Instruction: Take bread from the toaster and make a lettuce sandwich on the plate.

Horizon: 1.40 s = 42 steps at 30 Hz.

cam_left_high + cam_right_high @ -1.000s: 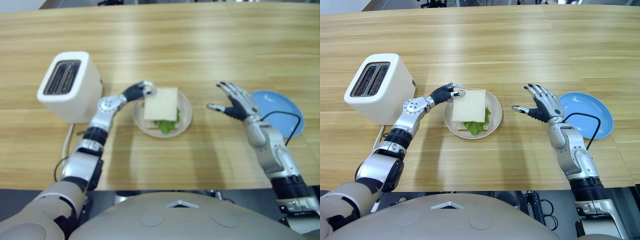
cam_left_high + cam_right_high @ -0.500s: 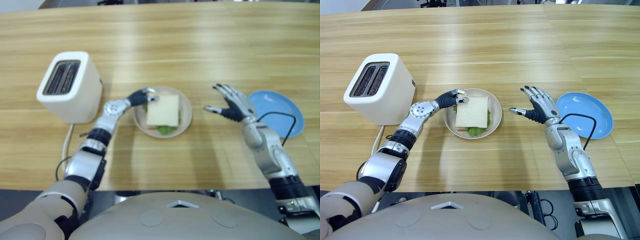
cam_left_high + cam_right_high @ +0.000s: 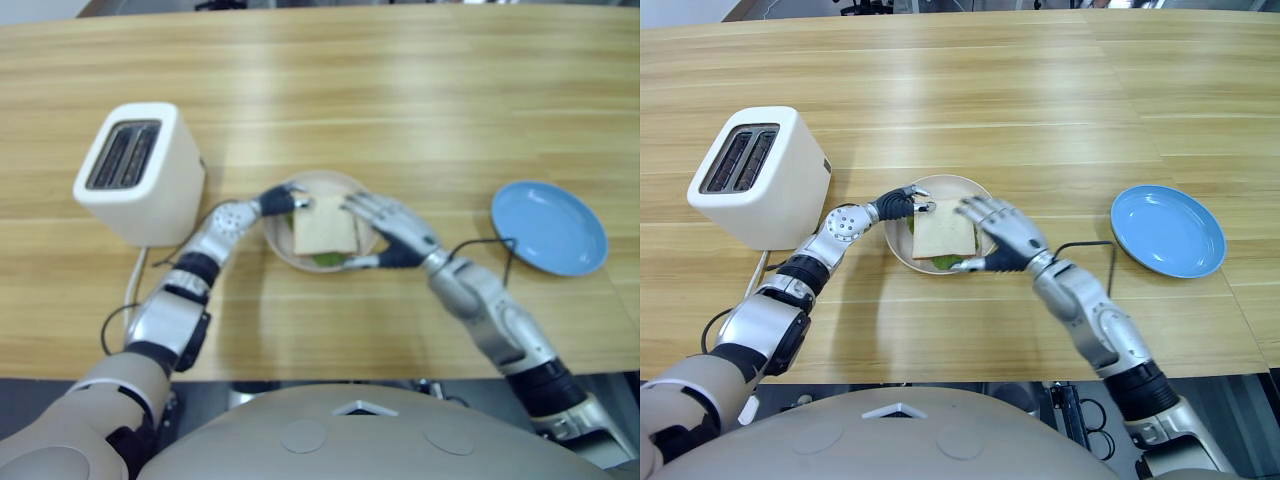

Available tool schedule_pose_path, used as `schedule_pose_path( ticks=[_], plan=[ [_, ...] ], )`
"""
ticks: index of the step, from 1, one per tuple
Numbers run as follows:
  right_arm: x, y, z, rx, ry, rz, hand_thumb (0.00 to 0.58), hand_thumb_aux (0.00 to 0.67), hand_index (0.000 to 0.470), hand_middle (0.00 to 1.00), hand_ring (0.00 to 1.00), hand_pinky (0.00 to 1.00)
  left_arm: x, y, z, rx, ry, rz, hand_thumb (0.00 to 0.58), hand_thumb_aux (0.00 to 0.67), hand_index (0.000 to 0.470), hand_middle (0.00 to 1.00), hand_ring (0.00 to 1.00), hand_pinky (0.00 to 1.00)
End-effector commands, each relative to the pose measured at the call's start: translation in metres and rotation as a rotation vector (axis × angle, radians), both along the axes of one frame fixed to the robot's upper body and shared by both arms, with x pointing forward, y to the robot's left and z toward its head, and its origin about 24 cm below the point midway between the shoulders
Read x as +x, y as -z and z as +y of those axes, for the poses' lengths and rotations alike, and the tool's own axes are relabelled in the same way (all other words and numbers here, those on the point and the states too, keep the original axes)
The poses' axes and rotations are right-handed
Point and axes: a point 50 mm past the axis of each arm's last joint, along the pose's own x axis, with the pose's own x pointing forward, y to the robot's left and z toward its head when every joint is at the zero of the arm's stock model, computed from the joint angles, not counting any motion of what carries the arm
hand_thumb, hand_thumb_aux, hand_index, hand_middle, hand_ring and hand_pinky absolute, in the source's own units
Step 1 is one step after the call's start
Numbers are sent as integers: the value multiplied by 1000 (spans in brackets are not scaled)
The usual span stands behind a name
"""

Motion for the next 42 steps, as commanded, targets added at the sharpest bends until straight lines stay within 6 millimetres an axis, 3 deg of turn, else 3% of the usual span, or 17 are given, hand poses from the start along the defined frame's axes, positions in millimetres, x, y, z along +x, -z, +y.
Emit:
schedule_pose_path(
  ticks=[1, 15, 23, 27, 28, 32, 36, 39, 42],
  plan=[
    [3, 11, 9, -82, -56, 18, 0, 0, 0, 0, 0, 0, -2, 9, 6, 80, -4, 16, 580, 670, 460, 1000, 1000, 1000],
    [23, 46, 23, -229, -143, 60, 0, 0, 0, 0, 0, 0, -4, 14, 5, 119, 8, 25, 580, 670, 460, 1000, 1000, 1000],
    [-9, 88, 33, -352, -273, 256, 0, 0, 0, 0, 0, 0, -3, 8, 3, 109, 33, -13, 580, 670, 460, 1000, 1000, 1000],
    [-20, 101, 29, -401, -289, 348, 0, 0, 0, 0, 0, 0, 5, -14, 0, 150, 57, -201, 580, 670, 460, 1000, 1000, 1000],
    [-21, 102, 28, -408, -287, 360, 0, 0, 0, 0, 0, 0, 8, -24, 0, 165, 55, -279, 0, 0, 0, 4, 4, 4],
    [-21, 105, 23, -424, -272, 379, 0, 0, 0, 0, 0, 0, 13, -75, 2, 200, 40, -643, 0, 0, 0, 0, 0, 0],
    [-19, 106, 21, -428, -257, 379, 0, 0, 0, 0, 0, 0, 4, -118, 7, 214, 11, -914, 0, 0, 0, 0, 0, 0],
    [-16, 106, 19, -426, -243, 375, 0, 0, 0, 0, 0, 0, -5, -130, 10, 238, 2, -995, 0, 0, 0, 0, 0, 0],
    [-14, 104, 17, -424, -231, 368, 0, 0, 0, 0, 0, 0, -13, -127, 12, 253, 2, -992, 0, 0, 0, 0, 0, 0]
  ],
)
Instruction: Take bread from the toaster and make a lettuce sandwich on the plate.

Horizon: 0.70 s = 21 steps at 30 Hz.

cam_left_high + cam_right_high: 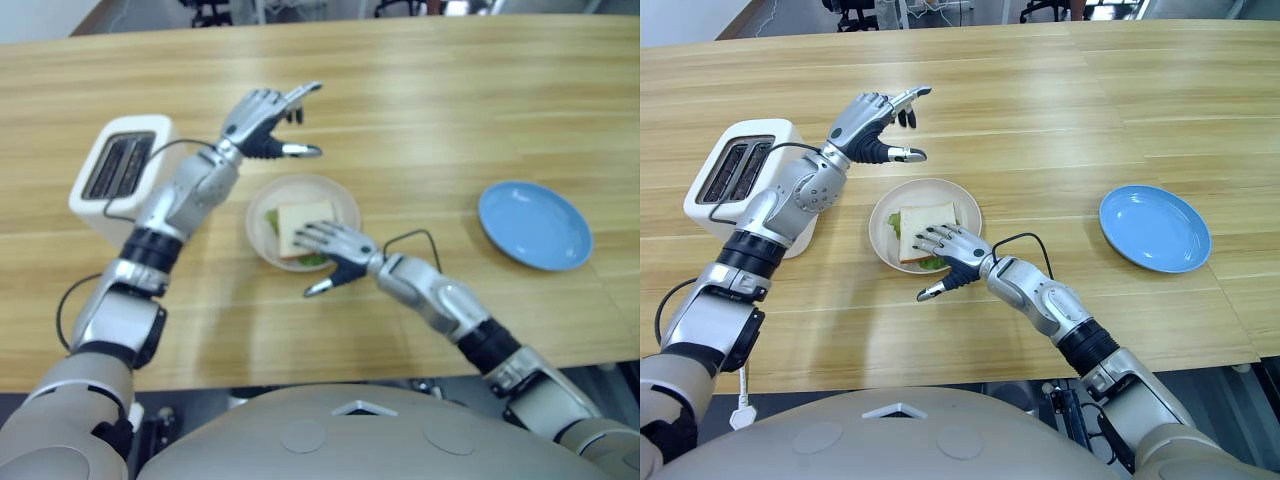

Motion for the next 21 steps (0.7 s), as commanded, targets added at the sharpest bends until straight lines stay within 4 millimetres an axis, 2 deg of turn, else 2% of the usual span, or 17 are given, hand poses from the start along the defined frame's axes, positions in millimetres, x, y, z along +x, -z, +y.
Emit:
schedule_pose_path(
  ticks=[1, 6, 11, 14, 19, 21],
  plan=[
    [-34, 56, -21, -236, -18, 277, 0, 0, 0, 0, 0, 0, -6, 11, 6, 40, -33, 33, 0, 0, 0, 0, 0, 0],
    [-27, 41, -22, -162, -2, 214, 0, 0, 0, 0, 0, 0, -11, 26, 11, 12, -49, 111, 0, 0, 0, 0, 0, 0],
    [-7, -13, -20, 66, 28, -45, 0, 0, 0, 0, 0, 0, -17, 35, 14, -30, -43, 170, 0, 0, 0, 0, 0, 0],
    [2, -37, -26, 129, 61, -204, 0, 0, 0, 0, 0, 0, -22, 30, 17, -144, -20, 173, 0, 0, 0, 0, 0, 0],
    [4, -61, -31, 253, 105, -363, 0, 0, 0, 0, 0, 0, -31, 21, 16, -243, 23, 165, 0, 0, 0, 0, 0, 0],
    [3, -69, -35, 289, 125, -405, 0, 0, 0, 0, 0, 0, -37, 12, 17, -318, 85, 160, 0, 0, 0, 0, 0, 0]
  ],
)
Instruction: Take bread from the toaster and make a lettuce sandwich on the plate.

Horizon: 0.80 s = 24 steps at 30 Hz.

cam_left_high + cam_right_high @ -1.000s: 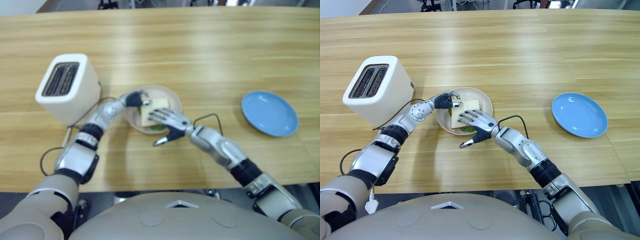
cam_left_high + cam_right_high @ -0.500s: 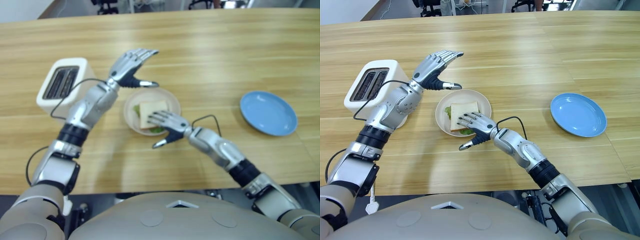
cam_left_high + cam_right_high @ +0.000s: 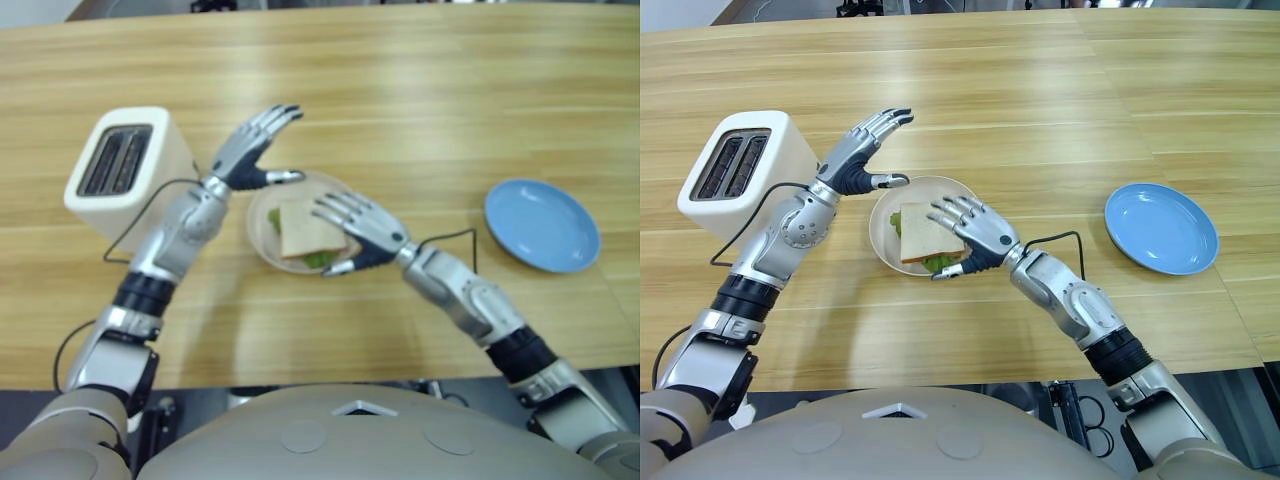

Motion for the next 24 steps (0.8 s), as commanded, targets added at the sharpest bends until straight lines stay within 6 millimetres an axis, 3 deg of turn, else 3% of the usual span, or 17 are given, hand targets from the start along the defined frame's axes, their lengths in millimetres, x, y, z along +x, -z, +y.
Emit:
schedule_pose_path(
  ticks=[1, 4, 5, 6, 7, 8, 9, 10, 11, 13, 18, 24],
  plan=[
    [-2, -12, -7, 48, 34, -68, 0, 0, 0, 0, 0, 0, -10, -15, 4, -122, 75, -11, 0, 0, 0, 0, 0, 0],
    [-3, -14, -18, 37, 74, -41, 0, 0, 0, 0, 0, 0, -19, -26, 11, -137, 146, -6, 0, 0, 0, 0, 0, 0],
    [-5, -15, -23, 38, 88, -10, 0, 0, 0, 0, 0, 0, -22, -27, 14, -116, 179, 27, 297, 202, 139, 0, 0, 0],
    [-8, -14, -30, 46, 97, 68, 0, 0, 0, 0, 0, 0, -25, -28, 19, -80, 202, 62, 523, 460, 316, 831, 831, 831],
    [-13, -13, -35, 49, 90, 154, 0, 0, 0, 0, 0, 0, -27, -29, 25, -39, 221, 97, 523, 460, 316, 831, 831, 831],
    [-19, -12, -40, 52, 80, 248, 445, 347, 238, 525, 525, 525, -29, -27, 30, 2, 237, 173, 580, 670, 460, 1000, 1000, 1000],
    [-25, -12, -45, 58, 69, 335, 536, 486, 334, 1000, 1000, 1000, -30, -22, 35, 46, 255, 275, 580, 670, 460, 1000, 1000, 1000],
    [-31, -17, -51, 72, 63, 406, 536, 486, 334, 1000, 1000, 1000, -35, -12, 40, 138, 274, 388, 580, 670, 460, 1000, 1000, 1000],
    [-36, -21, -55, 84, 58, 464, 580, 670, 460, 1000, 1000, 1000, -40, -3, 46, 208, 284, 486, 580, 670, 460, 1000, 1000, 1000],
    [-50, -33, -64, 115, 37, 598, 580, 670, 460, 1000, 1000, 1000, -55, 15, 59, 345, 311, 678, 580, 670, 460, 1000, 1000, 1000],
    [-84, -60, -57, 105, -141, 852, 580, 670, 460, 1000, 1000, 1000, -80, 23, 70, 441, 371, 926, 580, 670, 460, 1000, 1000, 1000],
    [-91, -45, -28, 7, -261, 978, 580, 670, 460, 1000, 1000, 1000, -97, 50, 58, 551, 435, 1127, 580, 670, 460, 1000, 1000, 1000]
  ],
)
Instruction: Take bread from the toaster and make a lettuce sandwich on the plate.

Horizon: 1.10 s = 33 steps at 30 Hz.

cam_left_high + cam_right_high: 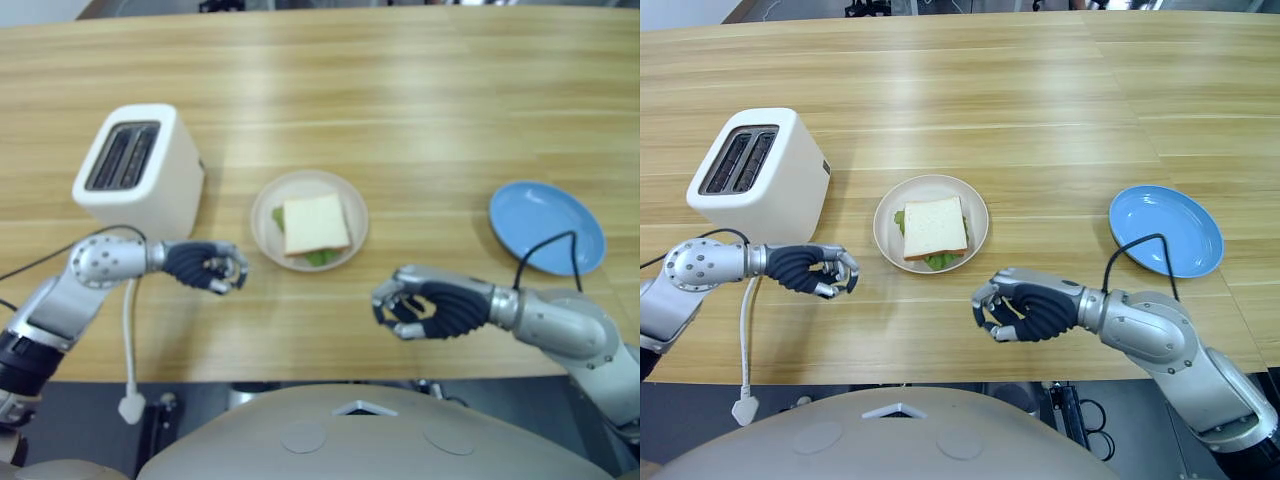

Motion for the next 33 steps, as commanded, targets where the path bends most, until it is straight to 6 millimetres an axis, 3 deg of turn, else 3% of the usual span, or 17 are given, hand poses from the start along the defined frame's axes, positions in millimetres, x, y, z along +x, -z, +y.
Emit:
schedule_pose_path(
  ticks=[1, 6, 10, 19, 33],
  plan=[
    [0, 18, 19, -65, -84, 84, 580, 670, 460, 1000, 1000, 1000, -13, 21, -12, 84, 65, 125, 580, 670, 460, 1000, 1000, 1000],
    [20, 56, 33, -210, -93, 133, 580, 670, 460, 1000, 1000, 1000, -21, 41, -31, 159, 159, 168, 580, 670, 460, 1000, 1000, 1000],
    [45, 80, 31, -258, 7, 131, 580, 670, 460, 1000, 1000, 1000, -2, 52, -41, 194, 141, 107, 580, 670, 460, 1000, 1000, 1000],
    [92, 91, 22, -244, 194, 0, 580, 670, 460, 1000, 1000, 1000, 50, 57, -52, 221, 1, -112, 580, 670, 460, 1000, 1000, 1000],
    [139, 102, 12, -282, 354, -189, 580, 670, 460, 1000, 1000, 1000, 99, 62, -54, 252, -121, -266, 580, 670, 460, 1000, 1000, 1000]
  ],
)
